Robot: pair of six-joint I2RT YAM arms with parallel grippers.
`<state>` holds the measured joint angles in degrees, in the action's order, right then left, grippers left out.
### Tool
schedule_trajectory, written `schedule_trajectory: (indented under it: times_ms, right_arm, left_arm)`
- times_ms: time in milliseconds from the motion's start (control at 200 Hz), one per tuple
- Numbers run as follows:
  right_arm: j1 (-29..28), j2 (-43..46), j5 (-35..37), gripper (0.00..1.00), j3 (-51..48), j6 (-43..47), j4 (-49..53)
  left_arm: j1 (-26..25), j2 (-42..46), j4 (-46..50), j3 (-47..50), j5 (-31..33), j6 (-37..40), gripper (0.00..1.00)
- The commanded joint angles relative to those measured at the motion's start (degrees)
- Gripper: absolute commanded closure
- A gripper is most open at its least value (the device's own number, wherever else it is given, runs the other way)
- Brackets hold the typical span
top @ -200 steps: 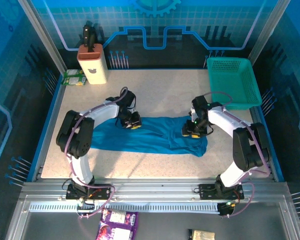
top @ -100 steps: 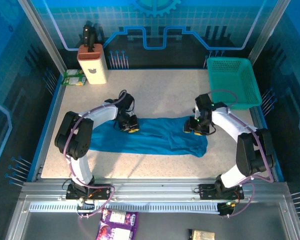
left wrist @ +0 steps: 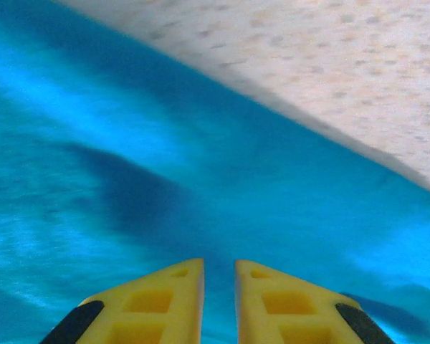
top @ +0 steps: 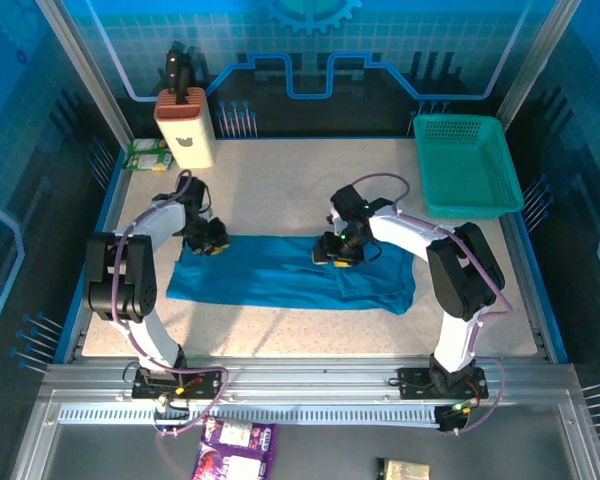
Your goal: Fold the inside-out t-shirt
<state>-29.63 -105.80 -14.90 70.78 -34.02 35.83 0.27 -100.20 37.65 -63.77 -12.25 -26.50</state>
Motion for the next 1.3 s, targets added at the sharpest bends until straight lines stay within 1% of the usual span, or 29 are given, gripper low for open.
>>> schedule_trajectory:
  times_ms: [0,95,190,250,315,390,450,550,670,745,795,851,896,961,1021,1081,1151,1211,1291]
  right_arm:
    - [3.06,-1.37,1.45,0.41,-3.85,-0.83,-2.53]
    - [5.84,-5.27,0.63,0.4,-2.58,0.23,-3.63]
    - [8.8,-9.66,0.68,0.39,2.54,1.93,-2.92]
    - [10.49,-12.92,-0.45,0.39,6.86,3.08,-2.56]
    - [11.66,-16.62,-1.61,0.38,12.89,4.91,-2.33]
    - [12.29,-20.79,-2.92,0.35,19.71,7.48,-3.01]
    - [12.64,-24.88,-4.87,0.33,26.28,9.21,-3.06]
    - [13.0,-33.34,-9.49,0.3,38.95,10.61,-2.03]
    - [12.88,-40.62,-13.95,0.28,52.9,10.65,-0.74]
    - [12.96,-43.31,-15.42,0.28,62.13,11.1,4.1]
    - [12.93,-42.7,-15.09,0.28,65.1,10.91,6.45]
    - [13.07,-39.89,-14.74,0.28,64.65,9.84,6.77]
    - [13.04,-36.78,-14.88,0.28,62.16,8.53,5.8]
    - [12.88,-32.06,-14.9,0.28,57.18,5.94,3.26]
    - [12.7,-27.92,-14.94,0.28,50.24,2.72,-0.69]
    - [12.54,-22.92,-15.24,0.28,42.14,-2.47,-6.77]
    - [12.16,-20.03,-17.21,0.28,32.84,-7.44,-15.22]
    - [12.07,-20.62,-19.3,0.27,30.21,-9.31,-19.16]
    - [12.42,-23.66,-19.83,0.28,29.97,-9.99,-20.06]
  left_arm:
    - [1.47,-1.56,-0.15,3.68,-2.06,1.49,0.81]
    - [2.7,-1.99,-4.44,8.4,-7.08,-0.13,0.81]
    - [2.81,-0.42,-6.2,12.33,-7.54,-0.73,0.81]
    - [2.8,0.97,-7.03,14.37,-8.28,-1.48,0.81]
    - [2.72,2.12,-8.45,16.64,-10.96,-2.82,0.81]
    - [2.45,3.9,-11.45,20.34,-14.16,-5.75,0.82]
    - [1.38,5.98,-13.41,23.35,-15.28,-8.38,0.82]
    - [-2.52,9.78,-15.37,27.85,-14.55,-12.46,0.81]
    - [-9.65,14.5,-18.43,32.21,-13.63,-19.23,0.8]
    - [-13.62,17.77,-20.15,34.04,-13.79,-23.52,0.8]
    - [-15.65,20.67,-20.29,34.73,-14.08,-25.76,0.8]
    - [-17.31,24.69,-19.1,34.59,-13.95,-27.2,0.79]
    - [-17.99,28.04,-16.66,33.65,-13.27,-27.29,0.78]
    - [-18.03,31.59,-12.35,31.76,-11.2,-26.1,0.74]
    - [-17.94,33.3,-9.18,30.25,-8.13,-23.7,0.71]
    - [-17.4,31.89,-6.7,28.99,-5.6,-20.89,0.71]
    - [-15.89,27.69,-4.89,27.52,-6.76,-17.52,0.77]
    - [-15.55,23.91,-4.26,26.32,-8.08,-14.89,0.81]
    - [-15.49,20.16,-4.43,25.77,-9.17,-12.54,0.85]
